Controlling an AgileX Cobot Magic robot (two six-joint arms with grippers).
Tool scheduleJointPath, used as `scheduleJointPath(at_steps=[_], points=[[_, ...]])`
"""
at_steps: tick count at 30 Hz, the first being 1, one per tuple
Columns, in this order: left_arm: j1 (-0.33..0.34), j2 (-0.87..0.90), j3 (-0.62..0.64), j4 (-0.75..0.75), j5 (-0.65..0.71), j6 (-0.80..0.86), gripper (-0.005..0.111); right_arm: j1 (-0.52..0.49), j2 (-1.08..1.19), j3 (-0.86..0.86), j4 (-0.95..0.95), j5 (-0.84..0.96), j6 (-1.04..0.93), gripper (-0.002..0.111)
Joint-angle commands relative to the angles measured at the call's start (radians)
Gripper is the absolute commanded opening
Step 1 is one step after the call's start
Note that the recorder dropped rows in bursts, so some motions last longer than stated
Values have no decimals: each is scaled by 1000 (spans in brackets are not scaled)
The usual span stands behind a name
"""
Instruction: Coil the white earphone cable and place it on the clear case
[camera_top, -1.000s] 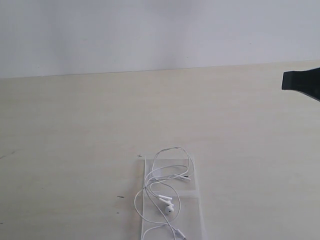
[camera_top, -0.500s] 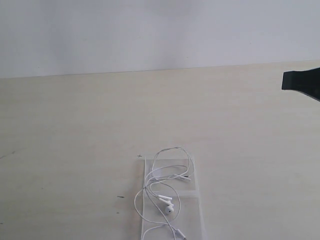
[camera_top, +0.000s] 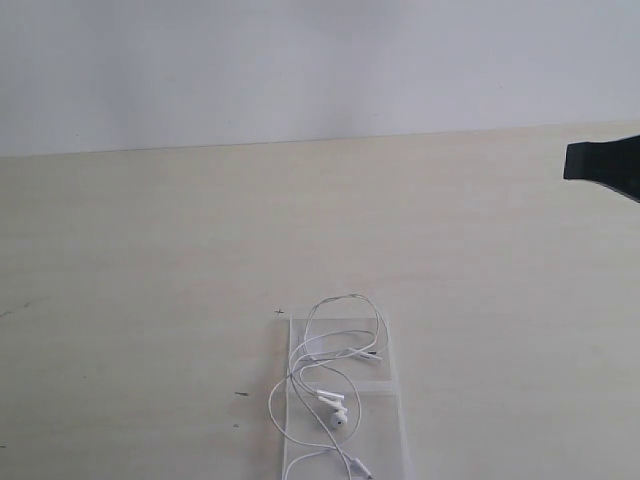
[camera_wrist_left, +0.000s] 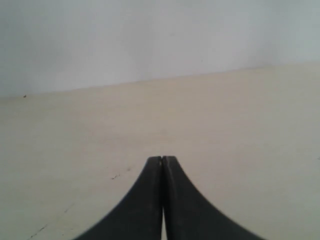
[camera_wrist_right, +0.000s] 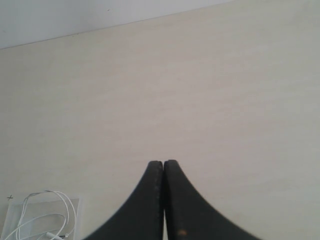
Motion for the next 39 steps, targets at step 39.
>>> scheduleJointPath(at_steps=[39], points=[[3,-24,3,10,55,-8,0,-5,-307,-2,-13,14,-169,0]])
